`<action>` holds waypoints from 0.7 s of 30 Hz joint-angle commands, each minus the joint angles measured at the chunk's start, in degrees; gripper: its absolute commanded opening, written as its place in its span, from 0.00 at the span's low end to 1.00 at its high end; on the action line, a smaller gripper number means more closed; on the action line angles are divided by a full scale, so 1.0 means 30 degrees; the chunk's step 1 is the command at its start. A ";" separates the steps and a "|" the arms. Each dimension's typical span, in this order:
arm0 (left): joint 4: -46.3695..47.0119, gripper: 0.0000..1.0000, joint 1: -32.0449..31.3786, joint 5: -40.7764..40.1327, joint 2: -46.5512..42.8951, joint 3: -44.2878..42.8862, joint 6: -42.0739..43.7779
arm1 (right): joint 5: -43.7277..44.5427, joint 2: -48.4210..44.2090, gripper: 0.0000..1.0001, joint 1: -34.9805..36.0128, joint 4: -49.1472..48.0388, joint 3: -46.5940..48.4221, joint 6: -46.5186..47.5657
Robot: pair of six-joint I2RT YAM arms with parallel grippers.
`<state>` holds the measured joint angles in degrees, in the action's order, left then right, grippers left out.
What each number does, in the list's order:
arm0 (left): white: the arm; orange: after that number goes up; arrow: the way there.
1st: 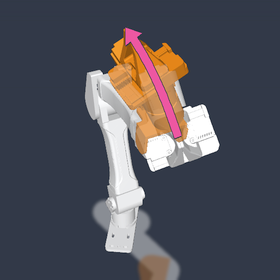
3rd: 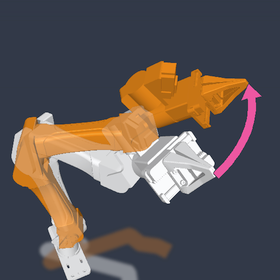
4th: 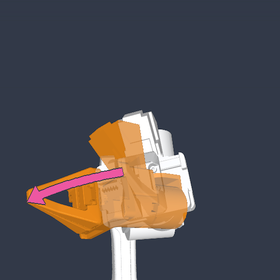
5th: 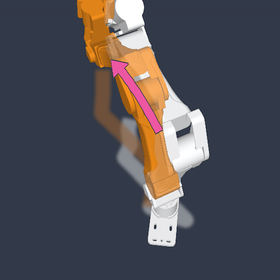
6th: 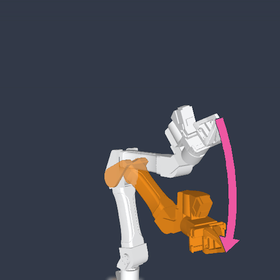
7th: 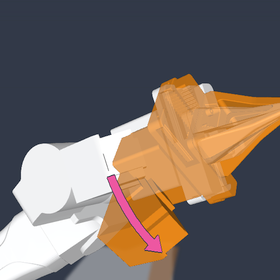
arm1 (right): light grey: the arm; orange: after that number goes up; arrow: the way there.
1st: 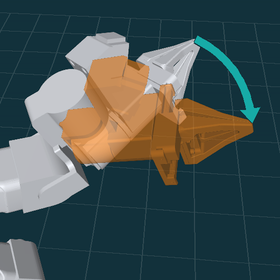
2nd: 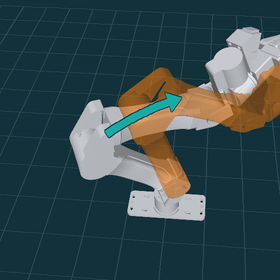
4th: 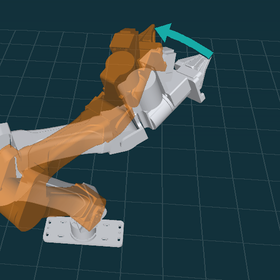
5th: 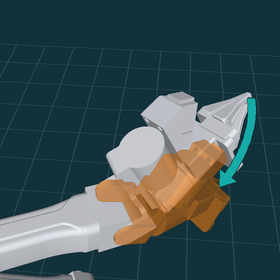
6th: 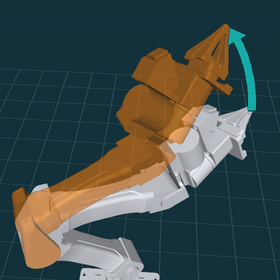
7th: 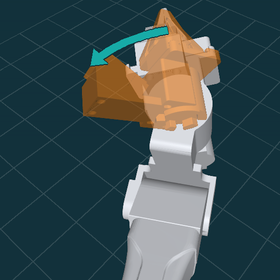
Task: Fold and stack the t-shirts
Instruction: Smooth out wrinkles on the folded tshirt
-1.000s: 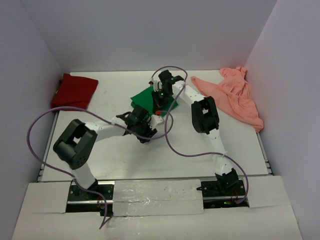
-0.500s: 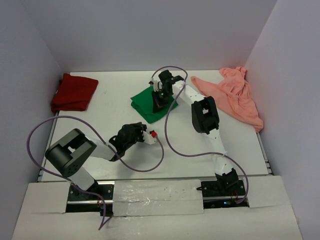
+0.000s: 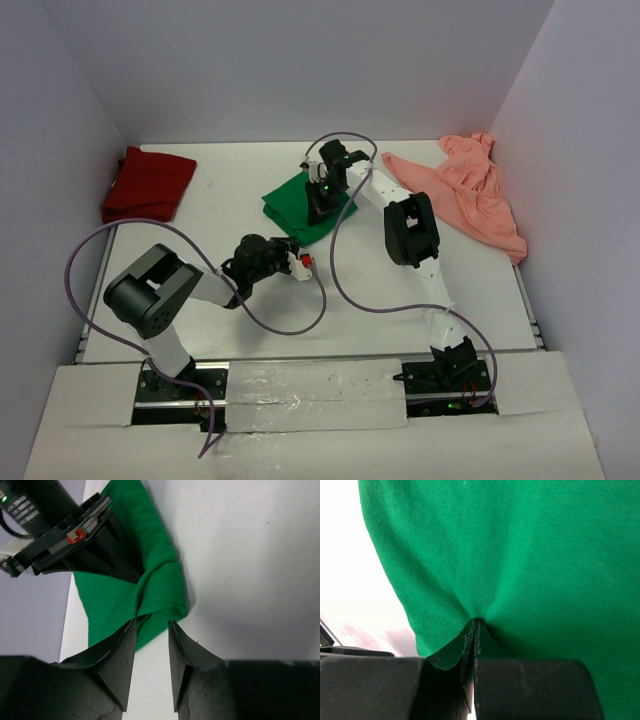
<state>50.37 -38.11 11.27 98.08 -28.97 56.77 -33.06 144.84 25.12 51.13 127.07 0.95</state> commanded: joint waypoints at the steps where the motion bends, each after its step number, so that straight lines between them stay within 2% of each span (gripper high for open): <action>1: -0.0674 0.40 0.0134 0.1839 0.0440 -0.1035 0.0148 | 0.1029 0.0267 0.00 -0.0406 0.0914 0.0243 0.0386; 4: -0.1289 0.41 0.0163 0.2307 0.0645 -0.1534 0.0205 | 0.0884 0.0354 0.00 -0.0435 0.0914 0.0359 0.0328; 8: -0.1613 0.40 0.0134 0.3099 0.1258 -0.1534 0.1902 | 0.0854 0.0384 0.00 -0.0465 0.1002 0.0536 0.0327; 13: -0.2141 0.39 0.0105 0.3040 0.1875 -0.1856 0.5330 | 0.0795 0.0471 0.00 -0.0494 0.1119 0.0681 0.0181; 15: -0.3280 0.40 0.0105 0.3041 0.2080 -0.2236 0.7050 | 0.0707 0.0559 0.00 -0.0523 0.1207 0.0799 0.0152; 21: -0.2936 0.39 0.0105 0.2748 0.2754 -0.3379 0.6947 | 0.0648 0.0297 0.00 -0.0523 0.1091 0.0274 0.0211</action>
<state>41.25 -37.85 17.87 105.49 -35.73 75.61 -32.88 144.84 24.43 52.71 127.59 0.93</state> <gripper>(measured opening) 0.390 0.005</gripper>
